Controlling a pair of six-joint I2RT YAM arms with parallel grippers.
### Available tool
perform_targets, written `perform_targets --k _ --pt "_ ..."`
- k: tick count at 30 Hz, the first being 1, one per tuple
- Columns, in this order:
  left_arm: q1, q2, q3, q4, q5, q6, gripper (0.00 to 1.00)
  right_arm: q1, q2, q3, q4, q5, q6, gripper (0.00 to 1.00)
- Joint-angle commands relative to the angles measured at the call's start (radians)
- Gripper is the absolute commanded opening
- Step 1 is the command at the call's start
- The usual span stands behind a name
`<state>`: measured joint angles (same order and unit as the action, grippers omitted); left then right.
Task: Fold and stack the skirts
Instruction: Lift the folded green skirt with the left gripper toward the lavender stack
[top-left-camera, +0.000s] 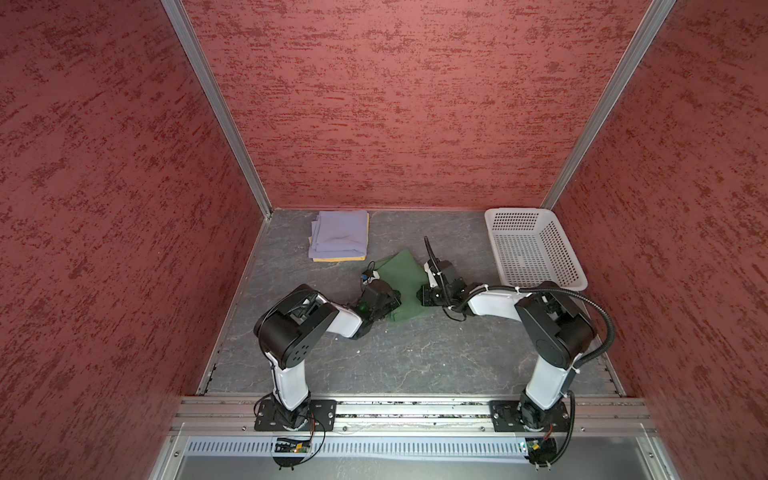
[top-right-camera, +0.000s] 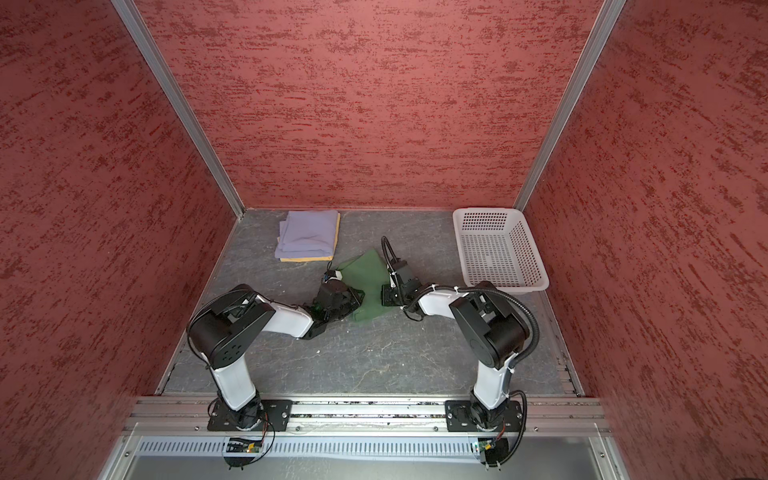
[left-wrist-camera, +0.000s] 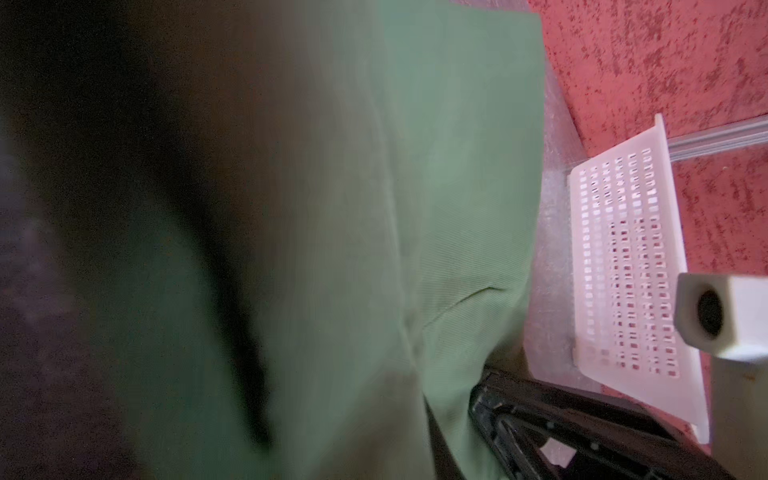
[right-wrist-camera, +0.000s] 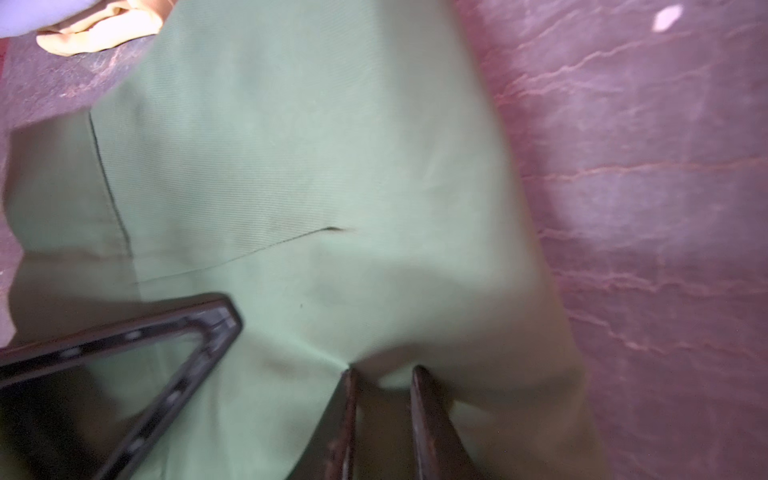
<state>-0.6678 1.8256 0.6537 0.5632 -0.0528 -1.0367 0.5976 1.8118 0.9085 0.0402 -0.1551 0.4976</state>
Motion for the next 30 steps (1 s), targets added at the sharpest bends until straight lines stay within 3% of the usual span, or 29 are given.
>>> perform_targets --k 1,2,9,20,30 --pt "0.009 0.016 0.027 -0.049 -0.006 0.042 0.05 0.001 -0.007 -0.034 -0.083 -0.052 0.01 0.25" --pt "0.012 0.014 0.032 -0.061 -0.005 0.055 0.01 0.001 -0.017 -0.034 -0.085 -0.056 0.011 0.25" --pt "0.036 -0.032 0.137 -0.322 0.013 0.225 0.0 -0.016 -0.129 -0.016 -0.116 -0.021 0.0 0.32" --pt "0.161 -0.059 0.321 -0.599 0.278 0.537 0.0 -0.142 -0.426 -0.054 -0.208 0.128 -0.051 0.39" --pt "0.215 -0.089 0.452 -0.719 0.374 0.667 0.0 -0.176 -0.437 -0.118 -0.203 0.139 -0.036 0.39"
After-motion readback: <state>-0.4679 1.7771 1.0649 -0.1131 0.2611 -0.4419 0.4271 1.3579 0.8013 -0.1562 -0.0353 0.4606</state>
